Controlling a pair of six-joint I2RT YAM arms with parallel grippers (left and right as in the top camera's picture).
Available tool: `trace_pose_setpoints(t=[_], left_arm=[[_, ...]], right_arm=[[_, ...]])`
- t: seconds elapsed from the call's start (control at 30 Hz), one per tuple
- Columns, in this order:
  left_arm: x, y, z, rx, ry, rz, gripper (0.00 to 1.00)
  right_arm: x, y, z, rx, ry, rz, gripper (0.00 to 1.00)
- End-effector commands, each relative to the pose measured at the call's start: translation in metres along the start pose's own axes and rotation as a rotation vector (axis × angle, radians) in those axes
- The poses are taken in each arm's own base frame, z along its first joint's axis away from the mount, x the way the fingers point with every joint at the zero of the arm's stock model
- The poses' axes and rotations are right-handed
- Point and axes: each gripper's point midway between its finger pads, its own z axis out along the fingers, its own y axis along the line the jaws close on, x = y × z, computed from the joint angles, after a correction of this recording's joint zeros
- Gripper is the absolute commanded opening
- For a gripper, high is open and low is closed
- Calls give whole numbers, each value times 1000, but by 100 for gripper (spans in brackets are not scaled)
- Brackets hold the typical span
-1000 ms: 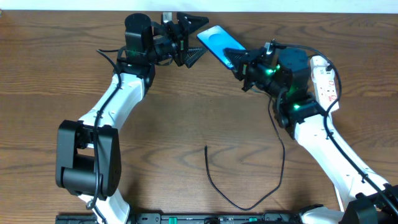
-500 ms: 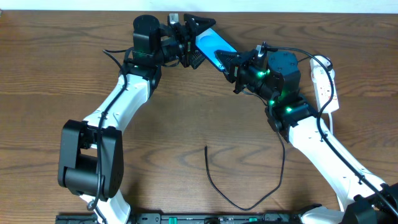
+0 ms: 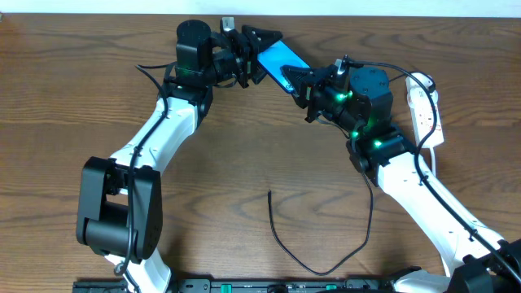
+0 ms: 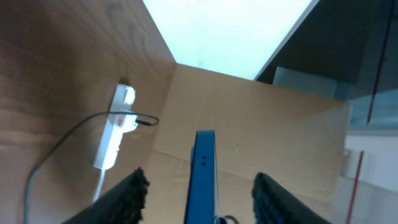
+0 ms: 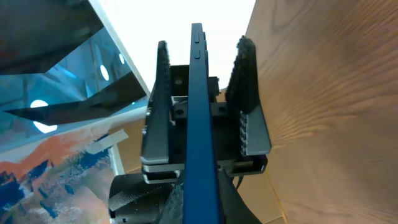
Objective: Plug charger to phone and switch on socket
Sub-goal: 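Grasp the phone's bottom end with the left gripper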
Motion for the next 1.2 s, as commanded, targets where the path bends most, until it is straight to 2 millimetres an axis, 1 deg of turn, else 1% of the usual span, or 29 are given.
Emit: trace_pose_setpoints(t=[0.0,0.27,0.4,0.47,0.53,0.97,1.07,1.1,1.17], left_arm=[[7,-22,-5,35,0,53,46],[7,-22,-5,35,0,61,33],[7,-22,-5,35,-1,64,22],[7,-22,-5,35,0,64,13],[7,-22,-5,35,-1,64,8],[7,-22,-5,35,-1,64,7],[7,-22,-5,35,-5,64,7],[7,-22,-5,35,-5,64,7],[6,-22,-5,35,-8,64,7]], right_arm=[[6,14,-1,-35,7,-10,1],[12,13,1,-31,20,-12,1],[12,13,1,-32,20,-12,1],[12,13,1,-32,20,-12,1],[12,13,1,-32,20,-12,1],[12,13,1,-32,20,-12,1],[12,13,1,-32,20,-12,5],[12,13,1,-31,20,-12,8],[12,13,1,-32,20,-12,18]])
